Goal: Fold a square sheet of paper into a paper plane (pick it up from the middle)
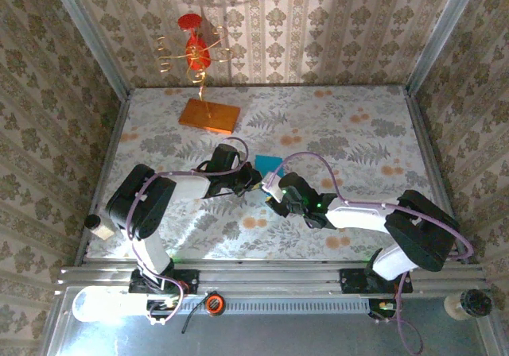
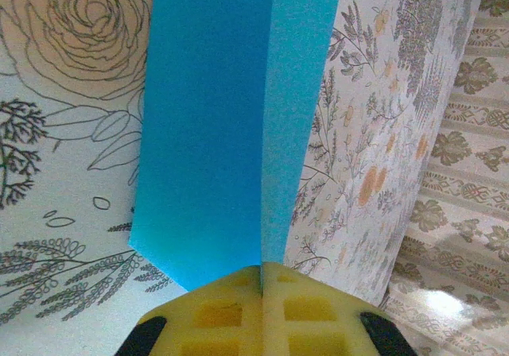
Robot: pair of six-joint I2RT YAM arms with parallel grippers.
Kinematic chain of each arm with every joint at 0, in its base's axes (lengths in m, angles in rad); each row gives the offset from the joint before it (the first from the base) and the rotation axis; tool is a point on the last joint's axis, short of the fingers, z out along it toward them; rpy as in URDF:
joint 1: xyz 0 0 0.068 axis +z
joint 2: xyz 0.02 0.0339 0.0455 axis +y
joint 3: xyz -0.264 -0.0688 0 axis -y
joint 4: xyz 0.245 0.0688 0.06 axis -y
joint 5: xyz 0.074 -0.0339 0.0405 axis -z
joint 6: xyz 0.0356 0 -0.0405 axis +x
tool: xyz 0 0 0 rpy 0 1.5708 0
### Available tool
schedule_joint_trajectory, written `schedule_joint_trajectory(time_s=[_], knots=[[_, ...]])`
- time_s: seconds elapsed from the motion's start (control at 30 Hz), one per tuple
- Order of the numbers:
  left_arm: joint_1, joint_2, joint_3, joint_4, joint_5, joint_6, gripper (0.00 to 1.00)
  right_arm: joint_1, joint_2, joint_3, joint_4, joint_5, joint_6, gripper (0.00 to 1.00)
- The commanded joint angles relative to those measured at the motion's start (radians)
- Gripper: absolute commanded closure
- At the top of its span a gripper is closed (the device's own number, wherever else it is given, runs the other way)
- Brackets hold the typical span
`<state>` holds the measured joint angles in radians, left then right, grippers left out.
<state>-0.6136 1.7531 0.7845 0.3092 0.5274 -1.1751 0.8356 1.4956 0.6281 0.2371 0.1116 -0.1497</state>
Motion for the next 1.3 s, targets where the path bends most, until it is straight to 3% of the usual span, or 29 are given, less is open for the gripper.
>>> schedule_joint_trajectory(time_s=[0.0, 0.17, 0.27, 0.37, 0.5, 0.67, 0.83, 1.27], knots=[[0.002, -0.01, -0.01, 0.02, 0.012, -0.01, 1.0, -0.004, 0.011, 0.012, 0.008, -0.042, 0.015, 0.72], [0.029, -0.047, -0.022, -0.007, 0.005, 0.006, 0.91, -0.014, 0.002, 0.021, -0.019, -0.12, 0.031, 0.88], [0.061, -0.097, -0.041, -0.049, -0.01, 0.036, 0.8, -0.028, -0.009, 0.038, -0.075, -0.159, 0.054, 0.95], [0.093, -0.15, -0.045, -0.108, -0.026, 0.081, 0.69, -0.045, -0.023, 0.046, -0.129, -0.194, 0.078, 0.96], [0.096, -0.187, -0.001, -0.176, -0.033, 0.155, 0.64, -0.072, -0.035, 0.071, -0.233, -0.267, 0.115, 0.96], [0.043, -0.118, 0.097, -0.236, -0.017, 0.23, 0.64, -0.093, -0.038, 0.078, -0.287, -0.369, 0.165, 0.96], [-0.012, 0.022, 0.213, -0.295, -0.011, 0.284, 0.73, -0.109, -0.028, 0.076, -0.287, -0.46, 0.216, 0.96], [-0.038, 0.205, 0.302, -0.344, 0.015, 0.329, 0.89, -0.149, 0.013, 0.088, -0.289, -0.506, 0.293, 0.97]])
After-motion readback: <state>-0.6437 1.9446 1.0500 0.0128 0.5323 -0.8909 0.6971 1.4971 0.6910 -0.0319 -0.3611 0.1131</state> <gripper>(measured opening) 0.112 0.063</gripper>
